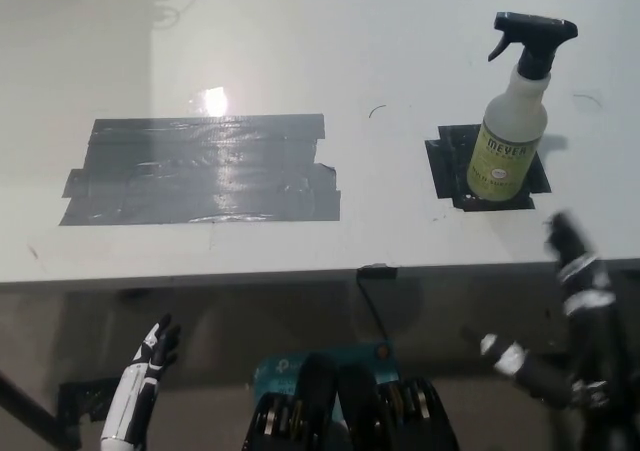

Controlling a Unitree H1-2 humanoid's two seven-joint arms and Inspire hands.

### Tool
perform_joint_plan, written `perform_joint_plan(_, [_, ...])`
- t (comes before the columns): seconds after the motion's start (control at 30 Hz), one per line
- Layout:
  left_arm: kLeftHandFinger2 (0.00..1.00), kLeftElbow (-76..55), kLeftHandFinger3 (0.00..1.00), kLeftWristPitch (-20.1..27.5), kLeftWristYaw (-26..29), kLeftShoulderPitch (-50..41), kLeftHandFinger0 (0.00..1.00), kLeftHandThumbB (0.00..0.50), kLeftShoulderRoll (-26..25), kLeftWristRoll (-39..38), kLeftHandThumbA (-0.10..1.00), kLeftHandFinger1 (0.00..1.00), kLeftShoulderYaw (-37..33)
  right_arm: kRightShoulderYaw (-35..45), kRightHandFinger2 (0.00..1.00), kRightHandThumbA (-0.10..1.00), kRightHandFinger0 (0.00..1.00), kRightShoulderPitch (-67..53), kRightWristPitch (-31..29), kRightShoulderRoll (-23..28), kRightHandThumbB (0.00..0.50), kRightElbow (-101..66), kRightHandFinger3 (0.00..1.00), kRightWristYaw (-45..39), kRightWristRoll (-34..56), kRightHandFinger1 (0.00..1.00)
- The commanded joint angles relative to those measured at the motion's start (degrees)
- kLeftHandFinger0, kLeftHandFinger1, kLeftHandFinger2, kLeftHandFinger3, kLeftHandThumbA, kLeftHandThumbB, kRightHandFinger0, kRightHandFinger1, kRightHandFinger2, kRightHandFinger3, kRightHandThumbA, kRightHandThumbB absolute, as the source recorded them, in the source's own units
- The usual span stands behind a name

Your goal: A spray bottle is kept on the black marked spot on the table infront of the robot and the robot extends its right arm to pick it up and hands it to a person

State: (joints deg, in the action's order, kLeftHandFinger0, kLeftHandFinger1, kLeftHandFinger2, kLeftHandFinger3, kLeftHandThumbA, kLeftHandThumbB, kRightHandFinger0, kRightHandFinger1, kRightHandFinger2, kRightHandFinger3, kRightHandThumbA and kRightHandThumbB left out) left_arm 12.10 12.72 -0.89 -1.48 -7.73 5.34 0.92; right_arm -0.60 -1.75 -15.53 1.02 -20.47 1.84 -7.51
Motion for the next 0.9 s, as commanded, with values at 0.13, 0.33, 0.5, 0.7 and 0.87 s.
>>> perform_joint_plan(0.13, [1.0, -0.9, 1.0, 3.06, 1.09, 0.25, 1.0, 0.5, -0.26, 0.62, 1.0, 1.0, 0.33, 5.57, 1.0, 1.0, 1.0, 10.77, 7.38, 2.35, 0.37, 1.46, 1.0, 1.03, 2.99, 1.0])
perform_joint_plan(0.33, [1.0, -0.52, 1.0, 3.16, 0.92, 0.8, 1.0, 0.5, -0.26, 0.36, 1.0, 1.0, 0.38, 8.23, 1.0, 1.0, 1.0, 17.39, 10.3, 3.52, 0.367, 9.0, 1.0, 1.36, 5.01, 1.0])
perform_joint_plan(0.5, [1.0, -0.51, 1.0, 3.53, 0.56, 0.64, 1.0, 0.5, -0.45, 0.03, 1.0, 1.0, 0.38, 9.11, 1.0, 1.0, 1.0, 22.67, 11.56, 4.52, 0.306, 16.12, 1.0, 1.93, 3.78, 1.0])
perform_joint_plan(0.7, [1.0, -0.4, 1.0, 3.69, 0.62, 0.76, 1.0, 0.5, -0.51, 0.28, 1.0, 1.0, 0.3, 8.94, 1.0, 1.0, 1.0, 27.58, 15.18, 5.74, 0.35, 24.61, 1.0, 2.31, 2.57, 1.0])
perform_joint_plan(0.87, [1.0, -0.68, 1.0, 3.37, 0.54, 0.53, 1.0, 0.5, -0.48, 0.18, 1.0, 1.0, 0.31, 8.41, 1.0, 1.0, 1.0, 31.57, 13.49, 5.97, 0.382, 32.78, 1.0, 2.39, 3.06, 1.0])
